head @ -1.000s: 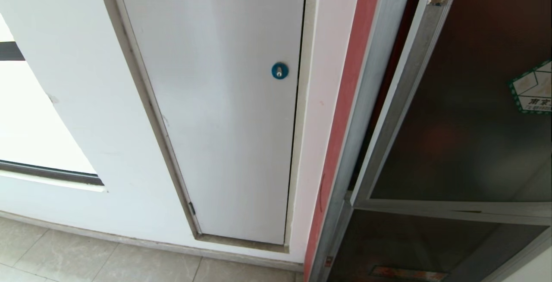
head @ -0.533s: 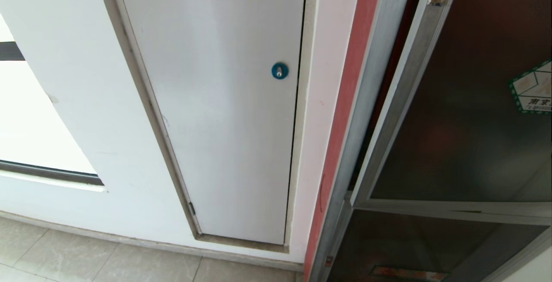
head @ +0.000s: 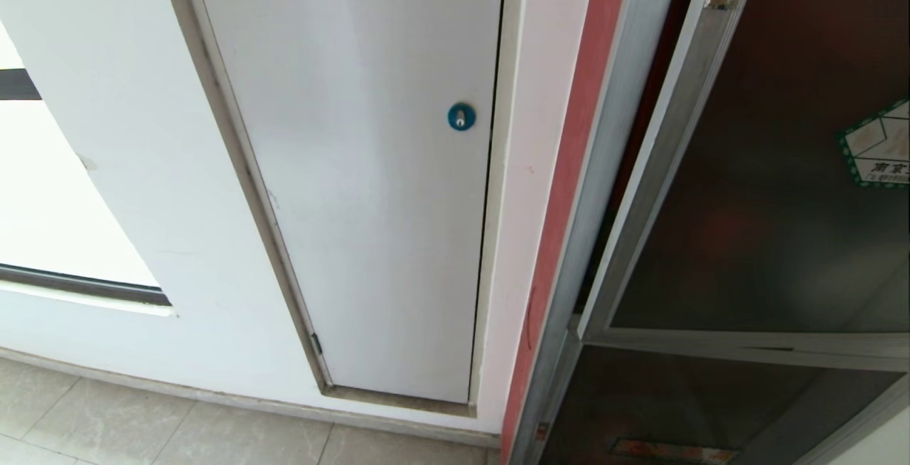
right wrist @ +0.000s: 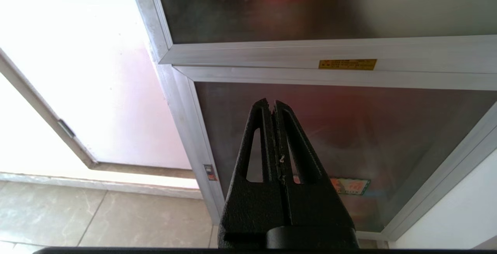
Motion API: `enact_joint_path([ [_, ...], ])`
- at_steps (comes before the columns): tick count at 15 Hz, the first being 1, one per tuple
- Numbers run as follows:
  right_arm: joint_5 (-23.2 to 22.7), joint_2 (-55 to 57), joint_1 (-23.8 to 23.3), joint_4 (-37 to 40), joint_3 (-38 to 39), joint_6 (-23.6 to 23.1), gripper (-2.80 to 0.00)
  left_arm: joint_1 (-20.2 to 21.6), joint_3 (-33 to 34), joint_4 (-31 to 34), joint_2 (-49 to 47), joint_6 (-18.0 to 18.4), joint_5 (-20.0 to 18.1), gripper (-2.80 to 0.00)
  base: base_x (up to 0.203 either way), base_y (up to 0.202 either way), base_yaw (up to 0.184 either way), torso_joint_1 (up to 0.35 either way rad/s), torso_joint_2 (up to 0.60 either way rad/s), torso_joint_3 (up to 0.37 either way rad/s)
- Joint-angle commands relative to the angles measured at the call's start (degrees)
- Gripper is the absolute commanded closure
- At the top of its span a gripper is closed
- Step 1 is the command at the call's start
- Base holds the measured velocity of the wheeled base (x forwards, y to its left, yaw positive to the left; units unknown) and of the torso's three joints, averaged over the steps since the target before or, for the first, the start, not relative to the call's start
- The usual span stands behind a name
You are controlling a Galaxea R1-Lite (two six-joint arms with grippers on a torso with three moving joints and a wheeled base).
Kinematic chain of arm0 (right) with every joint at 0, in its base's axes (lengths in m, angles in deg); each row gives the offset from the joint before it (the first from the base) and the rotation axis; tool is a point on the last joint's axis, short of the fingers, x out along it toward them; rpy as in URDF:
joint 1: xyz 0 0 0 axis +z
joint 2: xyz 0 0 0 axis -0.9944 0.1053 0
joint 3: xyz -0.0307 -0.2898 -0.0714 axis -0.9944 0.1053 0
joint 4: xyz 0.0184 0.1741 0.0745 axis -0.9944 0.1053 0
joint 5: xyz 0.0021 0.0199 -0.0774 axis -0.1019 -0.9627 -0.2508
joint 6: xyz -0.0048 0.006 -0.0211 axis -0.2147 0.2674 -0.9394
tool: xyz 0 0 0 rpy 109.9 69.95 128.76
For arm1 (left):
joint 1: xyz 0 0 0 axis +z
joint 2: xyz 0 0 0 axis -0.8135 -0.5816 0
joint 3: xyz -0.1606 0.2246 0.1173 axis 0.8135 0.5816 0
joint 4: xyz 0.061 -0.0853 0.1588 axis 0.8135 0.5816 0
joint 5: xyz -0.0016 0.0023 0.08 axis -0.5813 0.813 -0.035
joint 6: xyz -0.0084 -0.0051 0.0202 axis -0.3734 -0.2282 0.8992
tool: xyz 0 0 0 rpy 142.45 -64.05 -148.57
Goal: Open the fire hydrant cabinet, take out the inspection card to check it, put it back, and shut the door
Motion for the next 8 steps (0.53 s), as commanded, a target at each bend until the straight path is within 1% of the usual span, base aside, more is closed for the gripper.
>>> enact_joint_path([
  [1, 0.0, 0.1, 0.0, 0.0, 0.0, 0.0, 0.0, -0.1, -5.5, -0.1, -10.9, -0.5, -5.0, 0.0, 0.0, 0.0, 0.0, 0.0, 0.0, 0.0],
  [4, 0.0, 0.1, 0.0, 0.0, 0.0, 0.0, 0.0, -0.6, -14.4, -1.6, -28.6, -3.1, -17.8, 0.0, 0.0, 0.0, 0.0, 0.0, 0.0, 0.0],
  [5, 0.0, 0.1, 0.0, 0.0, 0.0, 0.0, 0.0, -1.8, -17.4, -3.0, -35.0, -4.2, -21.1, 0.0, 0.0, 0.0, 0.0, 0.0, 0.0, 0.0],
  [6, 0.0, 0.1, 0.0, 0.0, 0.0, 0.0, 0.0, -3.8, -20.3, -4.7, -40.7, -5.5, -23.4, 0.0, 0.0, 0.0, 0.0, 0.0, 0.0, 0.0],
  [8, 0.0, 0.1, 0.0, 0.0, 0.0, 0.0, 0.0, -9.6, -27.3, -8.5, -53.0, -8.8, -26.4, 0.0, 0.0, 0.0, 0.0, 0.0, 0.0, 0.0],
])
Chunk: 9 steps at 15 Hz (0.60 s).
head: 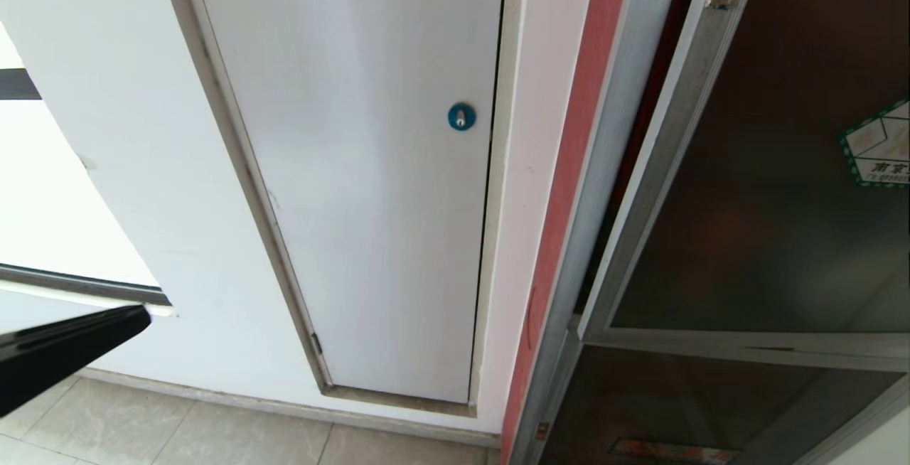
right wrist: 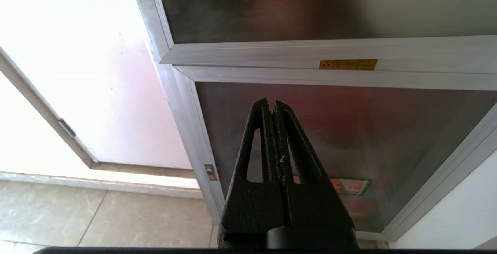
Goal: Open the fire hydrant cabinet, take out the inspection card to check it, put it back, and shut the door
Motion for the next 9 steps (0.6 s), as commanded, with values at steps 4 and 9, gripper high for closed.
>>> enact_joint_path([
  [4, 0.0, 0.1, 0.0, 0.0, 0.0, 0.0, 0.0, -16.4, -17.6, -4.6, -32.3, -3.6, -3.3, 0.0, 0.0, 0.0, 0.0, 0.0, 0.0, 0.0],
  [9, 0.0, 0.1, 0.0, 0.0, 0.0, 0.0, 0.0, -28.2, -30.8, -9.3, -49.1, -4.3, -4.1, 0.0, 0.0, 0.0, 0.0, 0.0, 0.0, 0.0],
])
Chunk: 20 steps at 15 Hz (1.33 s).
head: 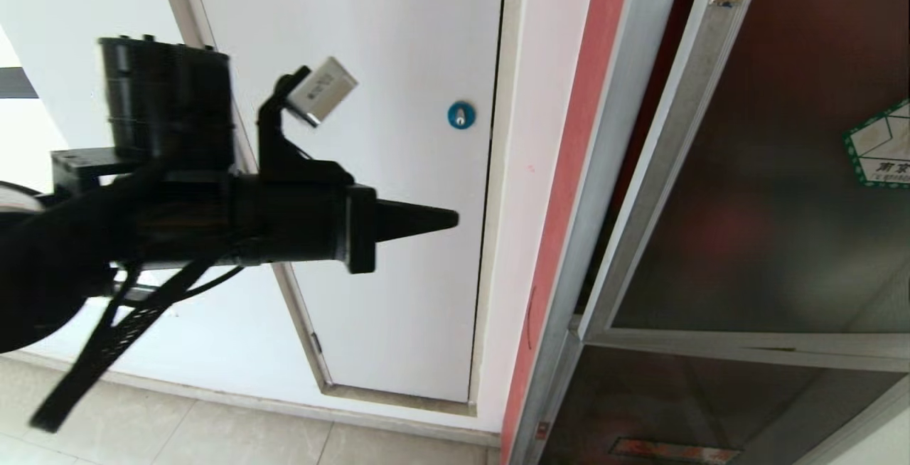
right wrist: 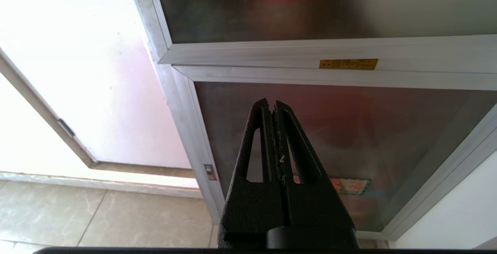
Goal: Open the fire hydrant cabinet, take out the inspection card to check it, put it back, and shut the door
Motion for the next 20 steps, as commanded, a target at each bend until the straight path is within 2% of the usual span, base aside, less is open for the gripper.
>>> enact_joint_path([
  [1, 0.0, 0.1, 0.0, 0.0, 0.0, 0.0, 0.0, -3.0, -4.2, -1.7, -9.7, -0.1, -0.2, 0.0, 0.0, 0.0, 0.0, 0.0, 0.0, 0.0],
  [3, 0.0, 0.1, 0.0, 0.0, 0.0, 0.0, 0.0, -4.4, -8.3, -3.3, -14.2, 0.2, -0.2, 0.0, 0.0, 0.0, 0.0, 0.0, 0.0, 0.0],
  [6, 0.0, 0.1, 0.0, 0.0, 0.0, 0.0, 0.0, -6.6, -13.4, -4.0, -20.7, 2.7, -0.1, 0.0, 0.0, 0.0, 0.0, 0.0, 0.0, 0.0],
  [11, 0.0, 0.1, 0.0, 0.0, 0.0, 0.0, 0.0, -11.0, -18.5, -4.1, -26.0, 3.0, 0.2, 0.0, 0.0, 0.0, 0.0, 0.0, 0.0, 0.0],
  [20, 0.0, 0.1, 0.0, 0.0, 0.0, 0.0, 0.0, -11.7, -31.9, -3.7, -37.4, 4.1, 3.5, 0.0, 0.0, 0.0, 0.0, 0.0, 0.0, 0.0],
])
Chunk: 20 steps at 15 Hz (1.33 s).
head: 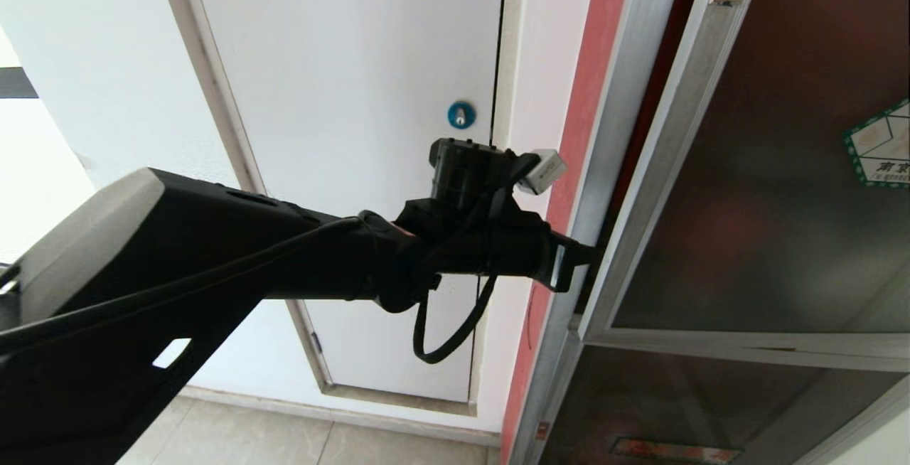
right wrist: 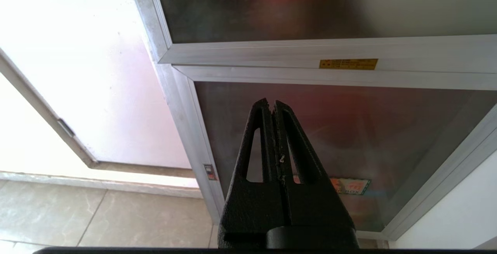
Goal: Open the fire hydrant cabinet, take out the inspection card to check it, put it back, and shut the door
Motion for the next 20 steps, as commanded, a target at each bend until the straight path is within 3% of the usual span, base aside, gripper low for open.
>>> enact_joint_path([
  [1, 0.0, 0.1, 0.0, 0.0, 0.0, 0.0, 0.0, 0.1, -2.1, -0.1, -2.6, 1.6, 1.0, 0.0, 0.0, 0.0, 0.0, 0.0, 0.0, 0.0],
  [4, 0.0, 0.1, 0.0, 0.0, 0.0, 0.0, 0.0, 0.1, -5.6, -0.2, -6.2, 4.4, 4.0, 0.0, 0.0, 0.0, 0.0, 0.0, 0.0, 0.0],
  [9, 0.0, 0.1, 0.0, 0.0, 0.0, 0.0, 0.0, 0.2, -9.4, -0.4, -9.4, 4.8, 5.4, 0.0, 0.0, 0.0, 0.0, 0.0, 0.0, 0.0],
  [16, 0.0, 0.1, 0.0, 0.0, 0.0, 0.1, 0.0, -0.6, -14.8, -0.1, -14.9, 10.4, 8.2, 0.0, 0.0, 0.0, 0.0, 0.0, 0.0, 0.0],
  [20, 0.0, 0.1, 0.0, 0.0, 0.0, 0.0, 0.0, -3.1, -16.4, -0.7, -16.9, 13.0, 13.1, 0.0, 0.0, 0.0, 0.0, 0.0, 0.0, 0.0],
])
